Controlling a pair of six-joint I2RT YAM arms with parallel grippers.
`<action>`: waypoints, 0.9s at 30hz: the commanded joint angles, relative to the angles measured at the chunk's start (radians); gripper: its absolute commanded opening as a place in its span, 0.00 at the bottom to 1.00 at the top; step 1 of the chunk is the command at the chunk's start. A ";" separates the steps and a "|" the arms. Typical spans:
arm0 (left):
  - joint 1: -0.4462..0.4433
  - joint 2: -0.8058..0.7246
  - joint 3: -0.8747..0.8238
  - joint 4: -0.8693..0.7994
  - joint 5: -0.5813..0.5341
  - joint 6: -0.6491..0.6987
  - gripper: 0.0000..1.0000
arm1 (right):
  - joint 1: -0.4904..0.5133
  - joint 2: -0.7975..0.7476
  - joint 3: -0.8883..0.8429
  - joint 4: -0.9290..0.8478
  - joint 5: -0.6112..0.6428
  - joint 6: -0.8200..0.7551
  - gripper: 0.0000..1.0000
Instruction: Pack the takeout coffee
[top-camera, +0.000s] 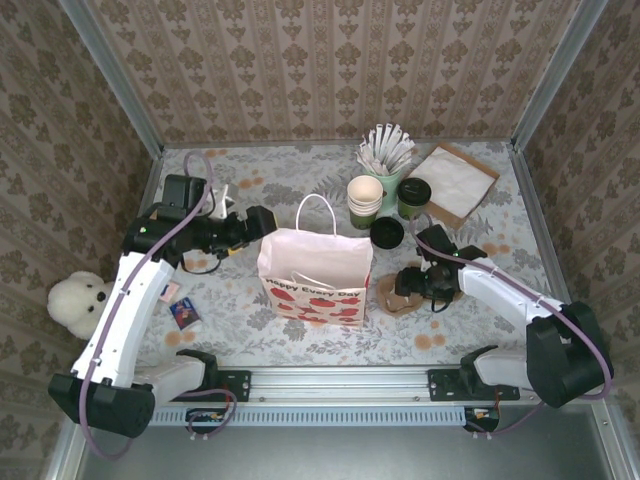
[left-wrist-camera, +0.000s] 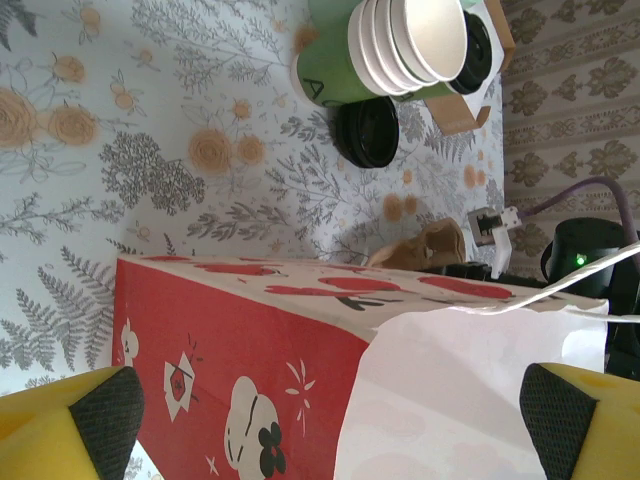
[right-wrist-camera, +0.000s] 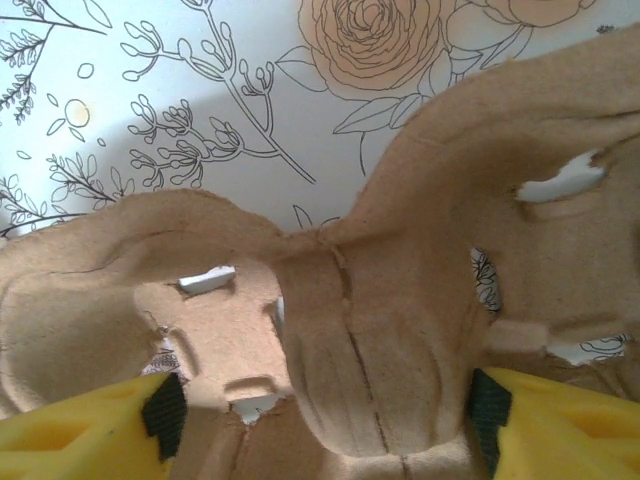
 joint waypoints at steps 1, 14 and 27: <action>0.014 -0.025 -0.008 0.059 -0.015 -0.024 1.00 | 0.020 0.030 0.018 -0.051 0.059 0.033 0.71; 0.021 -0.033 -0.047 0.109 -0.006 -0.049 1.00 | 0.021 0.076 0.101 -0.009 0.015 0.332 0.68; 0.035 -0.029 -0.061 0.127 -0.008 -0.023 1.00 | 0.061 0.102 0.213 -0.177 0.067 -0.135 0.83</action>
